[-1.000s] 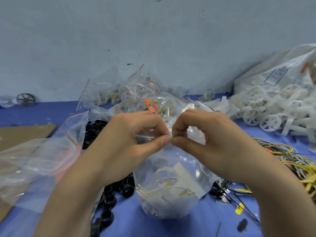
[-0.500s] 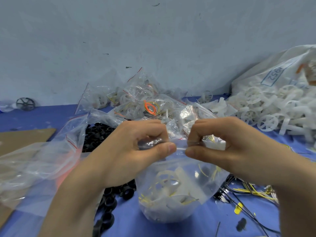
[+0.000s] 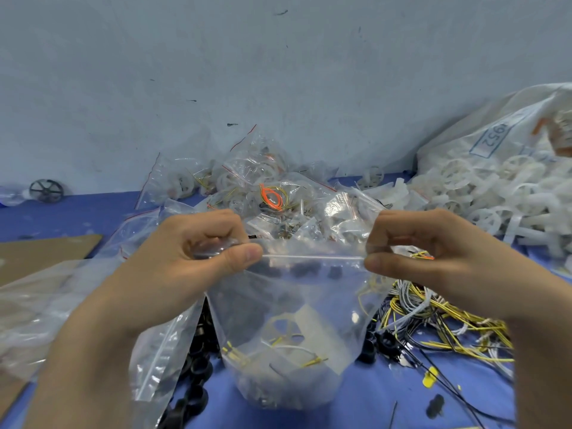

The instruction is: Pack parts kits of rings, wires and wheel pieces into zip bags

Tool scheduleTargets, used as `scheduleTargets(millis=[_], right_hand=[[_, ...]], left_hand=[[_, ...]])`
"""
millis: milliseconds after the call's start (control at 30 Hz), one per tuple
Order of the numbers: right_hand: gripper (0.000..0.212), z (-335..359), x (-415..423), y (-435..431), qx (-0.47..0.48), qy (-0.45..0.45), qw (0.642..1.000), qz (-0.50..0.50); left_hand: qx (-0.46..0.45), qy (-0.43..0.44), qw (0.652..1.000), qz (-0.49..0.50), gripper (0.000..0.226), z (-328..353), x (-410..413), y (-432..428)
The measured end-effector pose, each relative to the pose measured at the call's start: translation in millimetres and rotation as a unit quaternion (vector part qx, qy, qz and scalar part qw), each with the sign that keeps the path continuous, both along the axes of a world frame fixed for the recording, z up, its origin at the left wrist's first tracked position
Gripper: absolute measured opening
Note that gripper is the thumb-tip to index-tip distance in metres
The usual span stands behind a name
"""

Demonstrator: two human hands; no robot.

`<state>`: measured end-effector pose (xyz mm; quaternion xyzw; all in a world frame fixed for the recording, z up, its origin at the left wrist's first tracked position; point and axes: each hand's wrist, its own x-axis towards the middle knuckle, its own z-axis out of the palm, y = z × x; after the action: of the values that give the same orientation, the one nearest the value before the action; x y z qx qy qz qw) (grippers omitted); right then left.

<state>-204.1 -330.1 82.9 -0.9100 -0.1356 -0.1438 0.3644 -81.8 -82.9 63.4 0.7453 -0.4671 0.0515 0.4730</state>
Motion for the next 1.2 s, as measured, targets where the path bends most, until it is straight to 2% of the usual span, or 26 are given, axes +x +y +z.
scheduleTargets(millis=[100,233,500,667,733,833,900,967,1200], right_hand=[[0.022,-1,-1,-4,0.010,0.000,1.000,-0.002],[0.023,-2,-1,-6,0.035,-0.004,0.999,-0.009],[0.029,-5,1,-8,0.102,-0.004,0.993,-0.050],[0.011,-7,9,3,0.099,0.012,0.993,-0.063],[0.005,-8,11,7,0.081,0.017,0.994,-0.075],[0.013,-8,13,9,0.022,0.007,0.992,-0.124],[0.010,-7,13,10,0.011,0.006,0.991,-0.131],[0.002,-5,11,13,0.007,0.000,0.993,-0.120],[0.011,-4,11,27,-0.075,0.023,0.995,-0.059]], left_hand=[[0.003,0.002,1.000,0.006,0.031,1,-1,1],[-0.014,-0.002,1.000,0.020,0.040,1,-3,-2],[-0.040,0.052,0.998,0.018,0.047,-2,-2,-5],[0.001,0.041,0.999,0.009,0.037,-3,-3,-13],[0.000,0.042,0.999,0.029,0.036,-3,-3,-14],[-0.004,0.019,0.998,0.060,0.017,-1,-4,-14],[0.000,0.024,0.998,0.054,0.014,1,-6,-14],[0.000,0.044,0.999,0.029,0.016,2,-8,-15],[0.102,0.012,0.995,-0.001,0.007,2,-17,-25]])
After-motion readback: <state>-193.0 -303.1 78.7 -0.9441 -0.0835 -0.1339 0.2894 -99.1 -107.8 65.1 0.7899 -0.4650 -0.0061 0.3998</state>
